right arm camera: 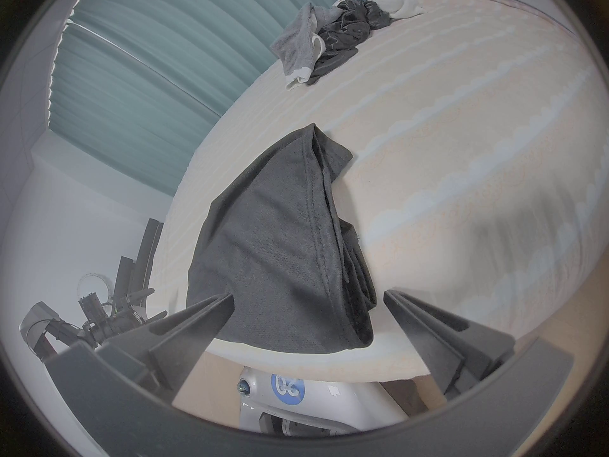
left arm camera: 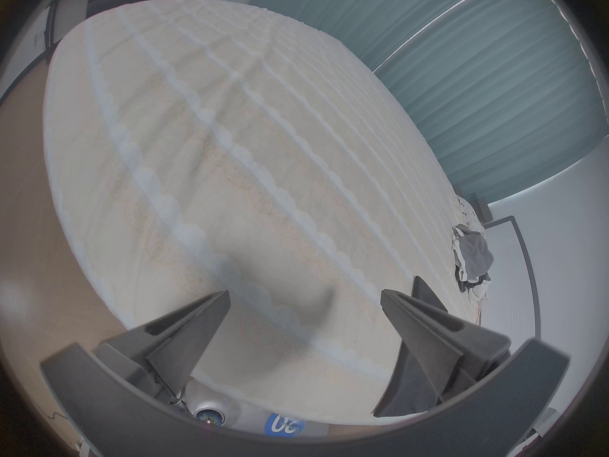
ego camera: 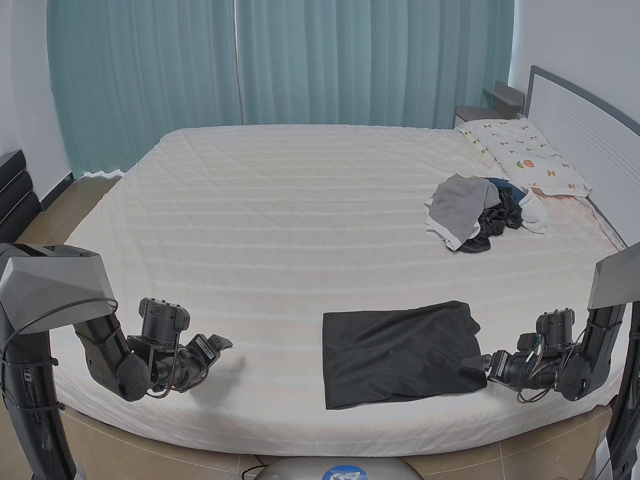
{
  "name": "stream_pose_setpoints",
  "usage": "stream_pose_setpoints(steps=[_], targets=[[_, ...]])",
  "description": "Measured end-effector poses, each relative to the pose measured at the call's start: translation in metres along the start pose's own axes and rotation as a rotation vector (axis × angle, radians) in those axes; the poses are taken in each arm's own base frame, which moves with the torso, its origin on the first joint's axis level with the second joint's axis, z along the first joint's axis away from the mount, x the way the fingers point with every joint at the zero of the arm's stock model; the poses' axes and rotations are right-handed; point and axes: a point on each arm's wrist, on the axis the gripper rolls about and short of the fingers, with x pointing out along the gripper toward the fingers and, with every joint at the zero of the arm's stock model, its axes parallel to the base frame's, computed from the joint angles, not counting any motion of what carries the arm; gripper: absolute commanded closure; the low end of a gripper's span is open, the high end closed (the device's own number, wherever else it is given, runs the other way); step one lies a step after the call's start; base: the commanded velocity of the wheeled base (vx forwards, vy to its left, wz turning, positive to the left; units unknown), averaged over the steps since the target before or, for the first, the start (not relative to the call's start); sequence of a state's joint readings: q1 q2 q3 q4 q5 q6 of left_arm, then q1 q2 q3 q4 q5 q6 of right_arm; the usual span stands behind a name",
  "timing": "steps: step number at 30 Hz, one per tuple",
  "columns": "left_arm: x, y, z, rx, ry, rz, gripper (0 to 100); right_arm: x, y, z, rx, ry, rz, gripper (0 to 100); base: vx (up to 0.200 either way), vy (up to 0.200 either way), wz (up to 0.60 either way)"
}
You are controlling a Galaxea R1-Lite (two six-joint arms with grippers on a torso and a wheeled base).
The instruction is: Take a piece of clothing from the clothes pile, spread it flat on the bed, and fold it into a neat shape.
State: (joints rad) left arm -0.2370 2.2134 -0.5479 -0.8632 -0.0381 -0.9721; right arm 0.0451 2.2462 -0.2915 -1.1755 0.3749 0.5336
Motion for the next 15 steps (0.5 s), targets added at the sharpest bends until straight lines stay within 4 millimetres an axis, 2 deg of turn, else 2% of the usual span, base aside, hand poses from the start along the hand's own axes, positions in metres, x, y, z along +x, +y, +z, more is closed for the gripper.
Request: stream_pose_setpoints(steps=[5,6,15], targets=[[0.0001,0.0000,-0.0002,0.000,0.001,0.000,0,0.0006,-0.0018,-0.0007,0.000,0.000,-0.002,0,0.000,0.000,0.00],[0.0001,0.0000,-0.0002,0.000,0.001,0.000,0,0.0012,-0.0023,-0.0013,0.001,0.003,-0.003,100,0.000,0.000,0.00],[0.0001,-0.0001,-0.0001,0.001,0.000,0.000,0,0.0008,-0.0058,-0.0075,-0.015,0.014,-0.044,100,0.000,0.000,0.00]])
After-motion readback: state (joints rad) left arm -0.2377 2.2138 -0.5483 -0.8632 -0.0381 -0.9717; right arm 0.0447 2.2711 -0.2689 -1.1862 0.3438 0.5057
